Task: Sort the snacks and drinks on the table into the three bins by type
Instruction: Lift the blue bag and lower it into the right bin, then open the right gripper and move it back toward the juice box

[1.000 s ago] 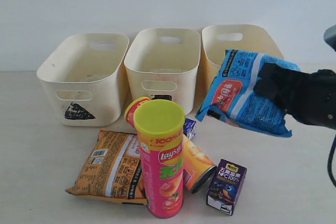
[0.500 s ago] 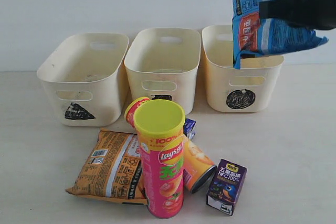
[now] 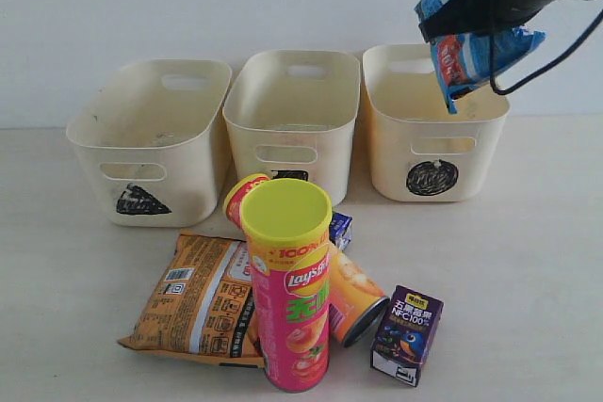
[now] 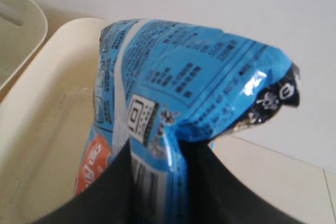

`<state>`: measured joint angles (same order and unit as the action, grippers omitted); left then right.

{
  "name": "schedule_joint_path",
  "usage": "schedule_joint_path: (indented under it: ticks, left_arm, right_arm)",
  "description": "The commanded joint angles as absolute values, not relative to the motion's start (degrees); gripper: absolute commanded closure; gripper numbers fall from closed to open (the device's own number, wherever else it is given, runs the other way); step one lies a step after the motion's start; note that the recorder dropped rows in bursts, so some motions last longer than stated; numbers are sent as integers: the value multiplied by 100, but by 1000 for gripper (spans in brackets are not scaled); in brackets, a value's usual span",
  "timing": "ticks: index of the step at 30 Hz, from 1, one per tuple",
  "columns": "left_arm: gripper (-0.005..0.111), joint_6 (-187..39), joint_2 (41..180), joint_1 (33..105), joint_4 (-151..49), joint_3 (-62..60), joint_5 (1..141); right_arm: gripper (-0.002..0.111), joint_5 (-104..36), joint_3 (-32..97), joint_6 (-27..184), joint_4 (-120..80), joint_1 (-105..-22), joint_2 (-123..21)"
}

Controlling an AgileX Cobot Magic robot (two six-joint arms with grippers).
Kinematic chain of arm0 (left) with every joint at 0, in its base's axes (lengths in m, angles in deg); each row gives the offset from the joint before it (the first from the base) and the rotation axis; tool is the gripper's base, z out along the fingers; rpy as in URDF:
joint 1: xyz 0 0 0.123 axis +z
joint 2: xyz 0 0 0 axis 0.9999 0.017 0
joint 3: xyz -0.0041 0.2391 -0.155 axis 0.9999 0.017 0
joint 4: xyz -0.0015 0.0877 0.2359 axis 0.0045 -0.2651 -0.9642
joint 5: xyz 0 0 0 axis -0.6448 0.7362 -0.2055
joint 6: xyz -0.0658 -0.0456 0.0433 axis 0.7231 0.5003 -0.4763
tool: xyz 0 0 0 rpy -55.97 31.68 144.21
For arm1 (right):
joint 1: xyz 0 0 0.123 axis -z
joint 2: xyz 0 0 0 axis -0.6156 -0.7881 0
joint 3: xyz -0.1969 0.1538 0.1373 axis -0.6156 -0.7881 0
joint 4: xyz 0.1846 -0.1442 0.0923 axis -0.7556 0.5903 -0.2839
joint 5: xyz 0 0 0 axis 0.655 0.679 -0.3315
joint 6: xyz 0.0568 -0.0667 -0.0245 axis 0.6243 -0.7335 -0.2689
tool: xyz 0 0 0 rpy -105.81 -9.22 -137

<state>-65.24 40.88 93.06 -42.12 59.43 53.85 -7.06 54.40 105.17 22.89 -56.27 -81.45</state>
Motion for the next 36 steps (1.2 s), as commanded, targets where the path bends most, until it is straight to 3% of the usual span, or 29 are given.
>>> schedule_joint_path:
  ticks: [1, 9, 14, 16, 19, 21, 23, 24, 25, 36]
  left_arm:
    - [102, -6519, 4074, 9324, -4174, 5964, 5420]
    - [102, -6519, 4074, 9324, -4174, 5964, 5420]
    - [102, -6519, 4074, 9324, -4174, 5964, 5420]
    - [102, -6519, 4074, 9324, -4174, 5964, 5420]
    - [102, -6519, 4074, 9324, -4174, 5964, 5420]
    - [102, -6519, 4074, 9324, -4174, 5964, 5420]
    - [102, -6519, 4074, 9324, -4174, 5964, 5420]
    - [102, -6519, 4074, 9324, -4174, 5964, 5420]
    - [102, -6519, 4074, 9324, -4174, 5964, 5420]
    - [102, -6519, 4074, 9324, -4174, 5964, 5420]
  right_arm:
    - [108, -607, 6115, 10838, 2548, -5627, -8792]
    - [103, -552, 6559, 10978, 2548, -5627, -9357]
    - [47, -514, 6559, 11438, 2574, -5627, -9550]
    - [41, -388, 6574, 11626, 2732, -5627, -9550]
    - [42, 380, 6756, 11655, 2743, -5627, -9506]
    - [52, 551, 6754, 11628, 2715, -5627, -9418]
    - [78, 700, 6754, 11546, 2547, -5627, -9274]
    - [103, 832, 6754, 11532, 2394, -5627, -9150]
    - [107, 894, 6754, 11535, 2284, -5627, -9094]
    - [108, 1775, 6754, 7811, -2074, -5627, -8354]
